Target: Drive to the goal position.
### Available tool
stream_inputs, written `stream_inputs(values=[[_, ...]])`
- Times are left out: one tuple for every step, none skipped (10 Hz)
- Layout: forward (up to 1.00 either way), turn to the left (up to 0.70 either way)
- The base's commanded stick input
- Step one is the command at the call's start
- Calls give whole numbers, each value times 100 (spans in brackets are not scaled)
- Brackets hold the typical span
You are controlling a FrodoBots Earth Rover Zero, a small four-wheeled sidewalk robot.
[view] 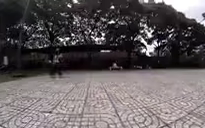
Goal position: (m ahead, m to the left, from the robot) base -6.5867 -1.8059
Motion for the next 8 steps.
stream_inputs(values=[[70, -27], [70, -27], [70, -27], [70, -27], [70, -27], [70, -27], [70, -11], [70, 0]])
